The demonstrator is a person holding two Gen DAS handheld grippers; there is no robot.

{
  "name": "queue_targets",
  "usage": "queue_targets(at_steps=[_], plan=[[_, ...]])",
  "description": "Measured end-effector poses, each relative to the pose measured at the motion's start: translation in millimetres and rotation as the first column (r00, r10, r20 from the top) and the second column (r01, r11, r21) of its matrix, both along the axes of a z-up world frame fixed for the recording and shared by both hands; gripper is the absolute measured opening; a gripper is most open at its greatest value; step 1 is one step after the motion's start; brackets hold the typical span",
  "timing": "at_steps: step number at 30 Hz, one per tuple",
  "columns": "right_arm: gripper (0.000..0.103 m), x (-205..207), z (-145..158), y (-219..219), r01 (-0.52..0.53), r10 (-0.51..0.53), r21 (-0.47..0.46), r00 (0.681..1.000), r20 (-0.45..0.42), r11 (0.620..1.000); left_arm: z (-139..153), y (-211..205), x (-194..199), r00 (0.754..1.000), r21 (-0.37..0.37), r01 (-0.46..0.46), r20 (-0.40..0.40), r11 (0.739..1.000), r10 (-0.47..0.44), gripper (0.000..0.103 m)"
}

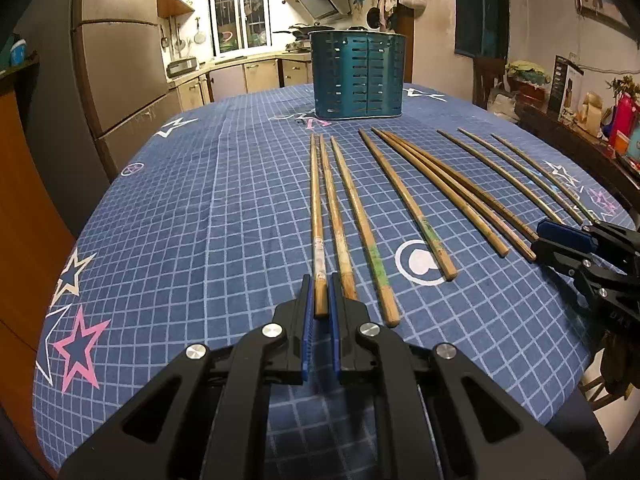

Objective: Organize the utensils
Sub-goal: 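Close the left tool on one chopstick while the right tool grasps another chopstick, then lift the held chopsticks with both tools and carry them above the utensil holder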

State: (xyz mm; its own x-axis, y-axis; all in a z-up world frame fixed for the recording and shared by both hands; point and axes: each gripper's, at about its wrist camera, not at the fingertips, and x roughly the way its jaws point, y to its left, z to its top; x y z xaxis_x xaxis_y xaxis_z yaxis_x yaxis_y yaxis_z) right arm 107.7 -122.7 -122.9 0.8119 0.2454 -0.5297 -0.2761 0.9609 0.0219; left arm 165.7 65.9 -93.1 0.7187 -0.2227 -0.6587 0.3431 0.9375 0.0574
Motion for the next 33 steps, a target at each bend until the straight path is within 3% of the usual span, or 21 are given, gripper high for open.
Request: queue_targets(at_steps=[6, 14, 23, 33], plan=[[0.009, -7.4, -3.5, -2.0, 0.018, -0.019, 0.013, 0.999, 0.040, 1.000, -2.2, -7.7, -6.3, 0.999, 0.030, -0.025, 0.031, 0.999, 0.024, 0.006], [0.008, -23.8, 22.3, -14.7, 0.036, -0.040, 0.036, 0.990, 0.134, 0.999, 2.9, -2.5, -20.0, 0.996, -0.013, -0.048, 0.068, 0.999, 0.049, 0.005], [0.007, -42.1, 73.7, -27.8, 0.032, -0.039, 0.031, 0.966, 0.257, 0.999, 62.3, 13.5, -46.1, 0.974, -0.072, -0.055, 0.215, 0.996, 0.069, 0.005], [0.007, -28.3, 142.4, -43.8, -0.020, 0.006, 0.037, 0.938, 0.347, 0.999, 122.8, 12.2, -35.4, 0.942, -0.118, -0.025, 0.330, 0.993, 0.063, 0.005]])
